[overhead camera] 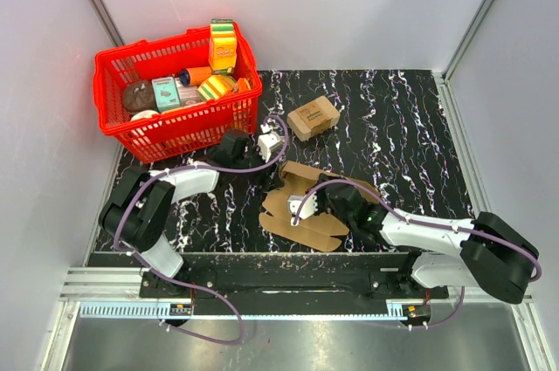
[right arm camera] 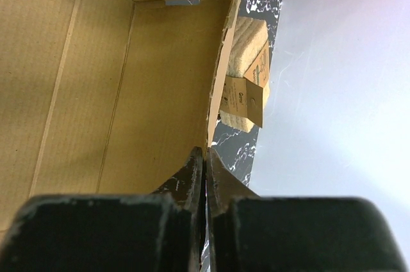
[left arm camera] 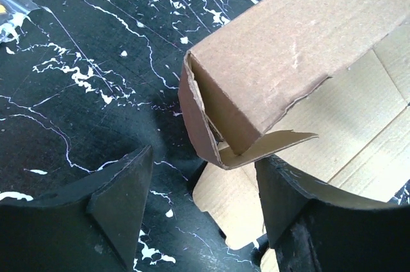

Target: Fold the paper box

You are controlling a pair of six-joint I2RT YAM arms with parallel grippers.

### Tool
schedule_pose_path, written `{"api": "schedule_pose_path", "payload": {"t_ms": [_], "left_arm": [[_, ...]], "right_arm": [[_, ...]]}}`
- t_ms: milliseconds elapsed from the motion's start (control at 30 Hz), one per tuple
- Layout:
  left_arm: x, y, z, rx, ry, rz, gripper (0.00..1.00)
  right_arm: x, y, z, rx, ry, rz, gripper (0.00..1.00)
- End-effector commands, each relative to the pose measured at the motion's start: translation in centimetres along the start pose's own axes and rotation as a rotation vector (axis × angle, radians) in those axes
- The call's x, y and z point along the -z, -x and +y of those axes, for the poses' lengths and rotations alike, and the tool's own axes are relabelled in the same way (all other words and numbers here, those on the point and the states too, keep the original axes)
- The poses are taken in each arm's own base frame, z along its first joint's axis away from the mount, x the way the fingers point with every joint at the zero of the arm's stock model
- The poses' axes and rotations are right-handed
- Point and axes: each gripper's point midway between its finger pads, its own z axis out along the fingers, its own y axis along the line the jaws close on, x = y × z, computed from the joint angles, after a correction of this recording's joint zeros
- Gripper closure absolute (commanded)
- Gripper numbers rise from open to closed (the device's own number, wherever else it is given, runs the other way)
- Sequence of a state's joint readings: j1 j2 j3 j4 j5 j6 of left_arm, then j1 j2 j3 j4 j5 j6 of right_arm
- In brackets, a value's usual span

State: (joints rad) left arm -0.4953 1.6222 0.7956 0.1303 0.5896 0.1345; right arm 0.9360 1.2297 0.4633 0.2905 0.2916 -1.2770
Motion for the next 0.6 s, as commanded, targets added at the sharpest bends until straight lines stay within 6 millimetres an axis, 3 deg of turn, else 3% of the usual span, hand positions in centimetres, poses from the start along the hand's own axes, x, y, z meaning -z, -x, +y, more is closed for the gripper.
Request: {"api": "schedule_pose_path", "payload": {"t_ms": [0, 567], "left_arm": [[-0.4, 1.7, -0.6, -0.058, -0.023, -0.051, 0.31], [-0.1, 2.5, 0.9, -0.036, 0.176, -0.130, 0.29]], "right_arm": [[-0.3, 0.9, 0.8, -0.007, 0.022, -0.029, 0.92], [-0.4, 1.8, 1.3, -0.015, 0.033, -0.056, 0.91]]}}
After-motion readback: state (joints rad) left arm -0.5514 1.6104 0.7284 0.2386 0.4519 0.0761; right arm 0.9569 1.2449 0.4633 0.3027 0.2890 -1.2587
